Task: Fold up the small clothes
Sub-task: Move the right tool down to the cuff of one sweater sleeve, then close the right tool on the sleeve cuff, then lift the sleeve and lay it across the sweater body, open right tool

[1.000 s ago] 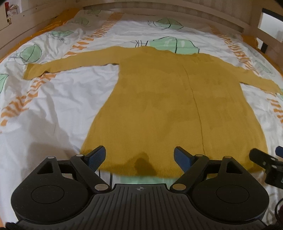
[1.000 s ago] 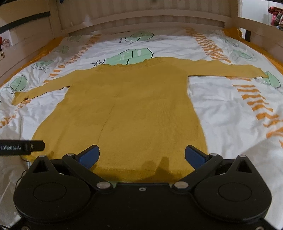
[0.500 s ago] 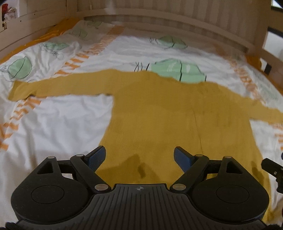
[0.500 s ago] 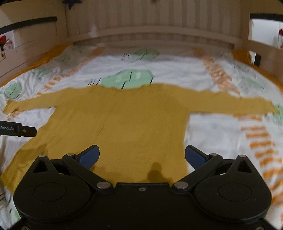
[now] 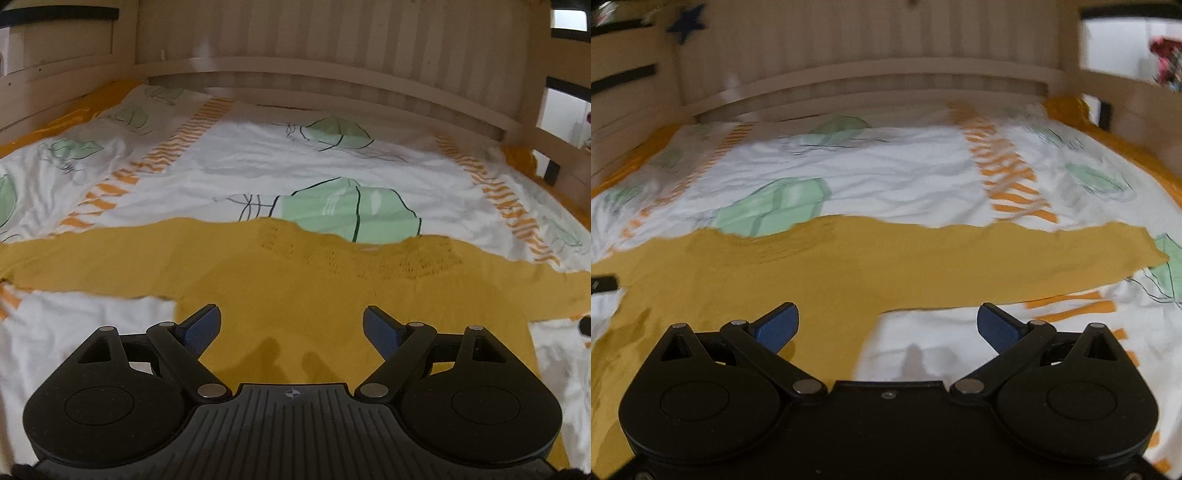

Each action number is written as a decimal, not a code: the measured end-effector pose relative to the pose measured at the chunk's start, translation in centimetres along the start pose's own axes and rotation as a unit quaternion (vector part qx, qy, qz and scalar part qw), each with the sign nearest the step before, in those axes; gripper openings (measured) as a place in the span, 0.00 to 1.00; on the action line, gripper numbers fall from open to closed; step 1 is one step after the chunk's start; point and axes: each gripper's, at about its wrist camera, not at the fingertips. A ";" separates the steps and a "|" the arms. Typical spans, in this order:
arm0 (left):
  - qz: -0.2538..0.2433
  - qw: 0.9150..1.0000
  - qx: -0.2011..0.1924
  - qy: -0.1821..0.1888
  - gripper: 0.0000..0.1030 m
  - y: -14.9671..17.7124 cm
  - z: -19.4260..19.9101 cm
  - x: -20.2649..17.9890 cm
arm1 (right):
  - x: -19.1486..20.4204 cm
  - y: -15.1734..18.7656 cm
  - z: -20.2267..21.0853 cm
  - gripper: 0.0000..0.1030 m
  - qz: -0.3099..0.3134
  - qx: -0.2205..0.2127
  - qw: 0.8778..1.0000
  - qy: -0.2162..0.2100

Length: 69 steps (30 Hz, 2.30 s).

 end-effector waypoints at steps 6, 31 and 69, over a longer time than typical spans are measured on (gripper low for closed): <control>-0.015 1.000 0.000 -0.003 0.82 -0.6 -3.4 -0.9 | -7.4 -2.1 -2.4 0.99 -0.062 -0.006 0.997 0.044; -0.033 0.999 0.012 -0.030 0.90 4.0 -10.9 -2.3 | -26.8 -4.0 -7.1 0.87 -0.217 -0.014 0.958 0.187; -0.037 0.998 0.051 -0.004 0.92 2.8 -11.6 -1.9 | -9.9 -12.8 -4.6 0.13 -0.187 -0.053 0.980 -0.036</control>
Point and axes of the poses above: each gripper's, at about its wrist camera, not at the fingertips, and z roughly against the way its jaws point, x to its left, y to its underside, and after that the axes turned 7 degrees about -x, right-handed
